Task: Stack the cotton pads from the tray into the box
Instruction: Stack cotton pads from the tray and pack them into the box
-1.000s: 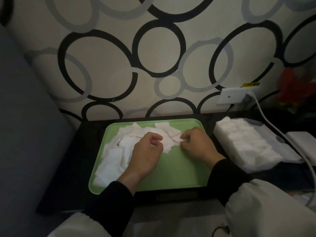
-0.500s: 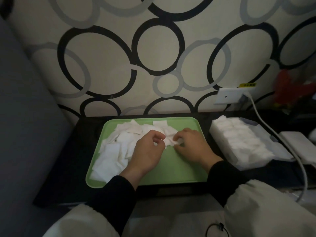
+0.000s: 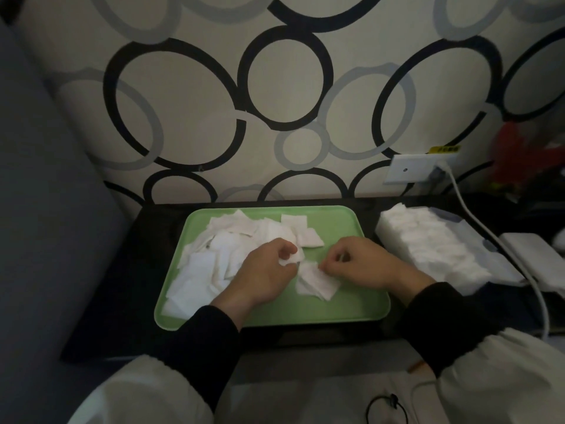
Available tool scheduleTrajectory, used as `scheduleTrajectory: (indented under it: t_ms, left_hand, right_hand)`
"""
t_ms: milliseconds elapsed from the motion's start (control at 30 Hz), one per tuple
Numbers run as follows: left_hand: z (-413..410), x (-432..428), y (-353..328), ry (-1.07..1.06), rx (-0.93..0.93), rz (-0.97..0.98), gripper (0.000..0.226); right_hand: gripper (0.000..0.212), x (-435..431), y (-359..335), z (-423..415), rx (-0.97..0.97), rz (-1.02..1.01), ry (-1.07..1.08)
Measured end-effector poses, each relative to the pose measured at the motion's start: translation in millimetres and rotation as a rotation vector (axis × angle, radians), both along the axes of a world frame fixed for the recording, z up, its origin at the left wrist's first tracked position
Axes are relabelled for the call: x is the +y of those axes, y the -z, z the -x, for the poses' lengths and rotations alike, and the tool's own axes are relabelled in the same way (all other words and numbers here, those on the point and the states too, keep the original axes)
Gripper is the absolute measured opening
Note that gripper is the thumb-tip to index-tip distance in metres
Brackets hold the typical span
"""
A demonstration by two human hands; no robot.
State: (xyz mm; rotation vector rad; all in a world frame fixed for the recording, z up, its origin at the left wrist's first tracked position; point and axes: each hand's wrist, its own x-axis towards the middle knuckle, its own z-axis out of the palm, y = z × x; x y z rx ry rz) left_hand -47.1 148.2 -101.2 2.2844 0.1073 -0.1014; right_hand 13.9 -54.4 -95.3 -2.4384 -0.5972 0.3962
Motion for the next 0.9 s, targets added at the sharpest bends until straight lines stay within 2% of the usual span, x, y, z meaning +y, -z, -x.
scheduleTrajectory:
  t_ms: [67, 133, 233, 467, 533, 600, 667, 767, 833, 900]
  left_hand:
    - [1, -4, 0, 0.032, 0.040, -0.044, 0.037]
    - [1, -6, -2, 0.027, 0.038, -0.059, 0.038]
    - [2, -5, -4, 0.024, 0.044, -0.050, 0.037]
    - [3, 3, -2, 0.036, 0.068, -0.012, 0.034]
    - [3, 5, -2, 0.037, 0.062, -0.002, 0.032]
    - [3, 4, -1, 0.017, 0.035, 0.008, 0.029]
    - [1, 3, -3, -0.048, -0.020, 0.053, 0.028]
    - [-1, 0, -8, -0.153, -0.055, 0.309, 0.042]
    - [-1, -5, -13, -0.155, -0.033, 0.533, 0.049]
    - [-2, -9, -15, -0.149, -0.022, 0.688, 0.040]
  right_hand:
    - [0.017, 4, 3, -5, -0.189, -0.031, 0.075]
    - [0.015, 10, 8, -9, -0.272, 0.050, 0.014]
    - [0.034, 19, 11, -9, -0.198, 0.286, -0.145]
    - [0.066, 26, 16, -8, -0.170, 0.376, -0.133]
    - [0.055, 23, 10, -5, -0.209, 0.245, -0.103]
    - [0.036, 19, 3, -3, -0.228, -0.030, 0.045]
    - [0.023, 16, -5, 1, -0.150, -0.332, 0.217]
    - [0.025, 13, -12, 7, 0.050, -0.618, 0.249]
    - [0.021, 13, -16, 13, 0.162, -0.693, 0.200]
    - [0.015, 15, -18, 17, 0.212, -0.736, 0.168]
